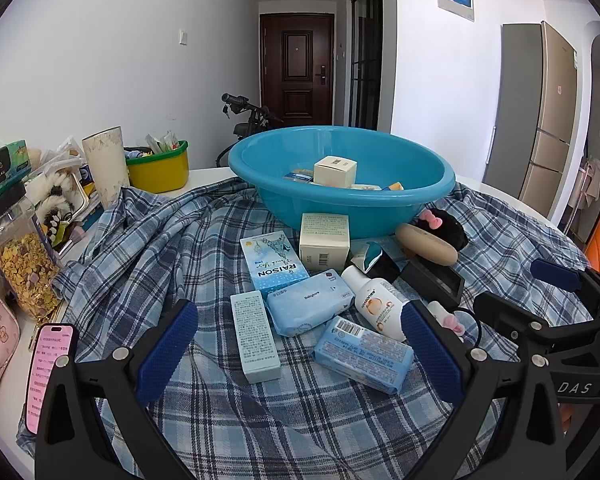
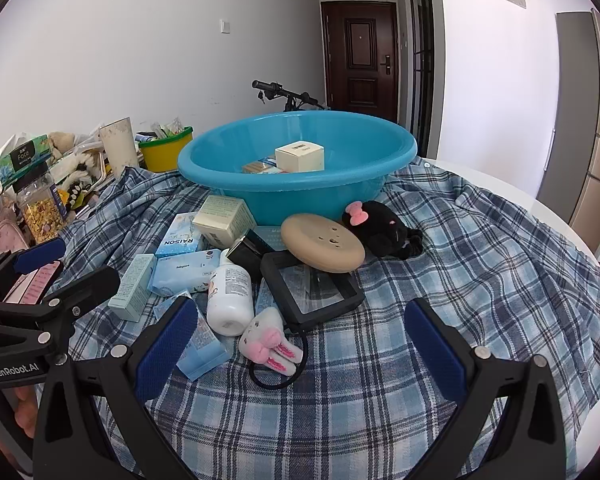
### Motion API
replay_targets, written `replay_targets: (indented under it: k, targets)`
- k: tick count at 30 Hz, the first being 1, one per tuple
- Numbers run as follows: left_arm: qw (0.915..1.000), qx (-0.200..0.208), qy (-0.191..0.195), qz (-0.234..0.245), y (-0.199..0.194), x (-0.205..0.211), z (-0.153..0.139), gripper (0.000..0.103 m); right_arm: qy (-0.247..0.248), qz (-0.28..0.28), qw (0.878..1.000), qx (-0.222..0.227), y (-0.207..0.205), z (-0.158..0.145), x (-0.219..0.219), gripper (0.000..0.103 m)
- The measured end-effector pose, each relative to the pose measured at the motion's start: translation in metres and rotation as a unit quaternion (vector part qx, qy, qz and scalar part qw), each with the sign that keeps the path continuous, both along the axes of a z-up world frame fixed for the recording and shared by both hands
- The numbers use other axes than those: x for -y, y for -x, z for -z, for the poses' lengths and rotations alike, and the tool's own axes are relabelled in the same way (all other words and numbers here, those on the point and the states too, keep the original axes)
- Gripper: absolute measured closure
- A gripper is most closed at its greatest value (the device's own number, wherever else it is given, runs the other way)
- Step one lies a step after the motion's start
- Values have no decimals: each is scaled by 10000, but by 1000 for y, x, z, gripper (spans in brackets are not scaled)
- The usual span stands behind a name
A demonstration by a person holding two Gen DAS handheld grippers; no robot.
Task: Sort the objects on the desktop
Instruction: 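Move both tools toward the boxes and disc in front of the basin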
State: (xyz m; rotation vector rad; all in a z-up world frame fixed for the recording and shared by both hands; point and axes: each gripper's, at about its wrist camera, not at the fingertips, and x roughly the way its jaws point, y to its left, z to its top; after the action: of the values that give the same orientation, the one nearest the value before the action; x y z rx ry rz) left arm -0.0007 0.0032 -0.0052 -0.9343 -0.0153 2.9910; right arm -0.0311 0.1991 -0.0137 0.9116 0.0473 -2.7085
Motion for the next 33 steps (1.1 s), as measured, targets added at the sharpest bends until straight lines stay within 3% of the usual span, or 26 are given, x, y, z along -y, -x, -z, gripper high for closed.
replay_targets:
  k: [18,23,27,33]
  targets:
    - [9998,40,-113,-184,9,13,10,0,-13,-18,10000,17,-2,2,0,0]
    - [9988,320,-117,-352,27,25,28,0,2,6,10000,75,0,7,-4,0]
    - [9972,503,176,-520,40,33,42,0,8,6,9999,116,1,9,-6,0]
    - [9942,775,308,-683,53,46,57,0,29,1,9998,175,4,15,-8,0]
